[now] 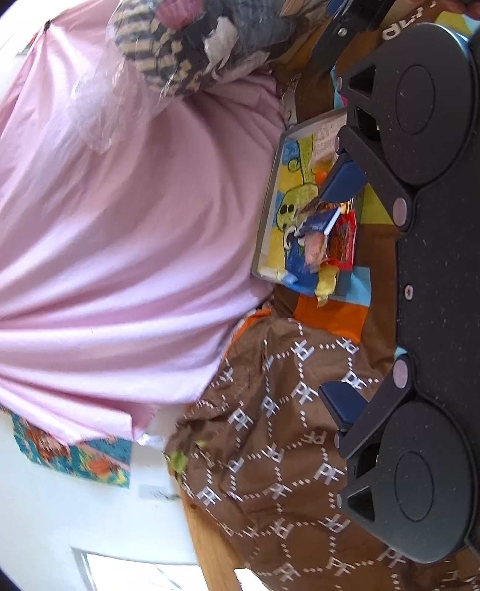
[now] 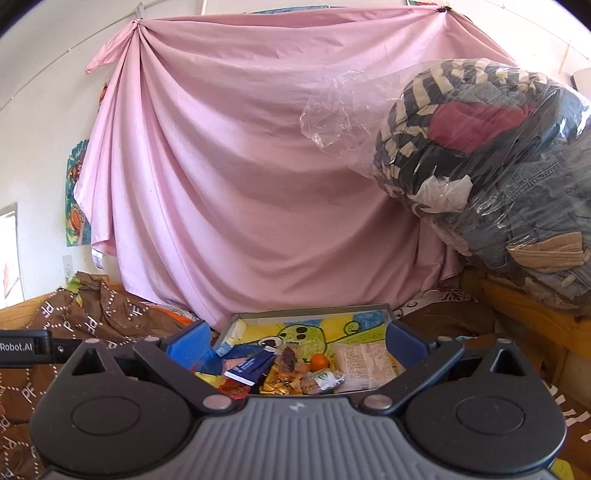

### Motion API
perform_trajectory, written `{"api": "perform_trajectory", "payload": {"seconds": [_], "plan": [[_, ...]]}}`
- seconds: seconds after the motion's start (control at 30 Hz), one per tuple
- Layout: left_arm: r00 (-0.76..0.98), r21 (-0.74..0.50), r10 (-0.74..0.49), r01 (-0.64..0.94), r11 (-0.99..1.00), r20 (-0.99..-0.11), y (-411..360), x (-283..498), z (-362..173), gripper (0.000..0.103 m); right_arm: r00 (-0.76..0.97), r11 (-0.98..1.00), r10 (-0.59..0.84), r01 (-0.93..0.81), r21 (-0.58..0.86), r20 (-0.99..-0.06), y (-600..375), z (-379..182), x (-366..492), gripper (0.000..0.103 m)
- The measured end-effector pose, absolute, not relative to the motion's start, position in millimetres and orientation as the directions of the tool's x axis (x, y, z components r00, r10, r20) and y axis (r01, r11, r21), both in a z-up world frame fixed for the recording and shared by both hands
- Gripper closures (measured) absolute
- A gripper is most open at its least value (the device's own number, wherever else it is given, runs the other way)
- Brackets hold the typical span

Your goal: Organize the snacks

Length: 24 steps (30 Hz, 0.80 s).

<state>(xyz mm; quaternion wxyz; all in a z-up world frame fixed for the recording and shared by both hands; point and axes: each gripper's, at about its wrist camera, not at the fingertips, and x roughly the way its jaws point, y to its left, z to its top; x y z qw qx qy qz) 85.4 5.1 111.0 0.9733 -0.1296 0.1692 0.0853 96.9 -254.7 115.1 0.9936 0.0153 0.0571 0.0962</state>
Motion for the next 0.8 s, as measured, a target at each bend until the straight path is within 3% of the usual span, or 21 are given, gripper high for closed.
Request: {"api": "perform_trajectory", "payload": {"seconds": [0.13, 0.27, 0.8], "plan": [[0.908, -0.247, 0.139, -0.251, 0.936, -0.396, 11.3, 86.3, 98.7, 0.001, 0.976, 0.984, 0.176, -0.172, 0.041, -0.127, -254.8, 107.7, 95.3, 0.0], [0.882, -0.168, 0.155, -0.253, 0.953, -0.446, 8.6, 87.7, 84.9, 0.001, 0.972, 0.987, 0.159, -0.156, 0.027, -0.174, -254.2, 95.9, 95.8, 0.0], [0.894, -0.077, 0.141, -0.191, 0.979, -0.426, 0.5, 65.4, 55.9, 0.001, 0.95, 0.981, 0.178, -0.19, -0.024, -0.255, -240.5, 66.0, 81.5, 0.0]]}}
